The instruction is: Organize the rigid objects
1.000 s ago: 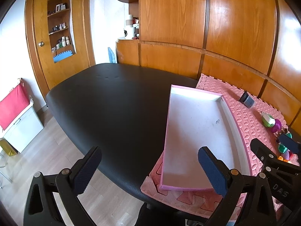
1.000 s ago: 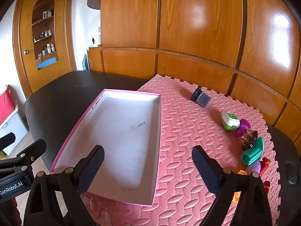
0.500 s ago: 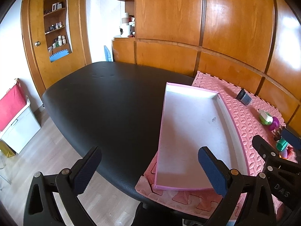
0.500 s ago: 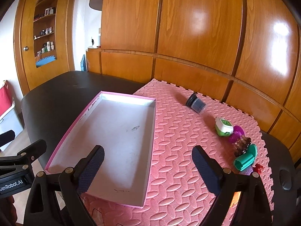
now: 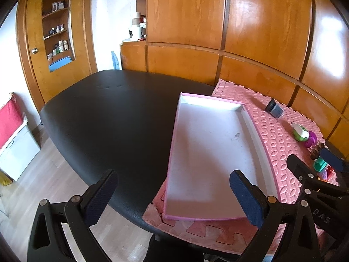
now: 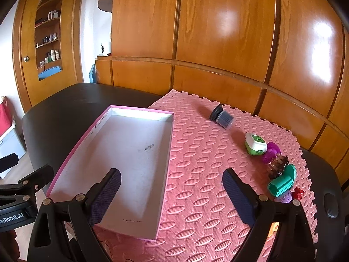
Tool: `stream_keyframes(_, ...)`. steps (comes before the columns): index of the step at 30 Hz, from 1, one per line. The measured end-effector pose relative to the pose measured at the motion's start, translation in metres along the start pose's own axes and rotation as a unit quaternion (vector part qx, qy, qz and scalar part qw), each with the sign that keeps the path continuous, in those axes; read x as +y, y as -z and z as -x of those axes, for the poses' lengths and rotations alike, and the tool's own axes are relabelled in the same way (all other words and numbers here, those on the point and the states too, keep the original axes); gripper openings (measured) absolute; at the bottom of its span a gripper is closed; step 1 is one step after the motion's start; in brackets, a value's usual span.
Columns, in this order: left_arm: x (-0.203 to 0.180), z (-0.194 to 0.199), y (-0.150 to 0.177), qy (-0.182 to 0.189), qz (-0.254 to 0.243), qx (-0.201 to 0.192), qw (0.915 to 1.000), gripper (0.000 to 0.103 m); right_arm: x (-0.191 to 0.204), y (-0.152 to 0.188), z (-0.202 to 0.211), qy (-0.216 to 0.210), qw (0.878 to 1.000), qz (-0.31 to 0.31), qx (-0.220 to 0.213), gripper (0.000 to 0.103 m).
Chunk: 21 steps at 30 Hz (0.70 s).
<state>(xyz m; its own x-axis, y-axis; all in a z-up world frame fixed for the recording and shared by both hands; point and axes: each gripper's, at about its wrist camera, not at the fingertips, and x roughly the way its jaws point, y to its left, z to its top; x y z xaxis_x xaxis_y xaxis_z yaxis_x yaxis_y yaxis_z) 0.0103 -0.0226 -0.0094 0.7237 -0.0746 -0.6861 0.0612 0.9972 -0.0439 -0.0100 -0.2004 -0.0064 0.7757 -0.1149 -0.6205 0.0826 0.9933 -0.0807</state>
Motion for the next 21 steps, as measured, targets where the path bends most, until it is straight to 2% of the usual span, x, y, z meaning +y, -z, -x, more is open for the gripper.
stream_keyframes(5, -0.013, -0.003, -0.006, 0.032, -0.004, 0.020, 0.9993, 0.103, -0.014, 0.003, -0.003, 0.009, 1.000, -0.003, 0.006, 0.095)
stream_keyframes(11, -0.047, -0.002, -0.007, 0.048, -0.059, 0.010, 0.9970, 0.103, -0.050, 0.005, -0.006, 0.044, 0.999, -0.013, 0.012, 0.095)
stream_keyframes(15, -0.066, -0.001, -0.006, 0.072, -0.085, 0.005, 0.9937, 0.103, -0.083, 0.008, -0.004, 0.074, 0.997, -0.023, 0.012, 0.095)
stream_keyframes(17, -0.077, -0.003, -0.007, 0.096, -0.095, 0.012, 0.9907, 0.103, -0.101, 0.010, -0.003, 0.087, 0.996, -0.027, 0.015, 0.095)
stream_keyframes(21, -0.100, -0.007, -0.007, 0.126, -0.118, 0.025, 0.9847, 0.103, -0.156, 0.012, -0.003, 0.098, 0.993, -0.057, 0.031, 0.095)
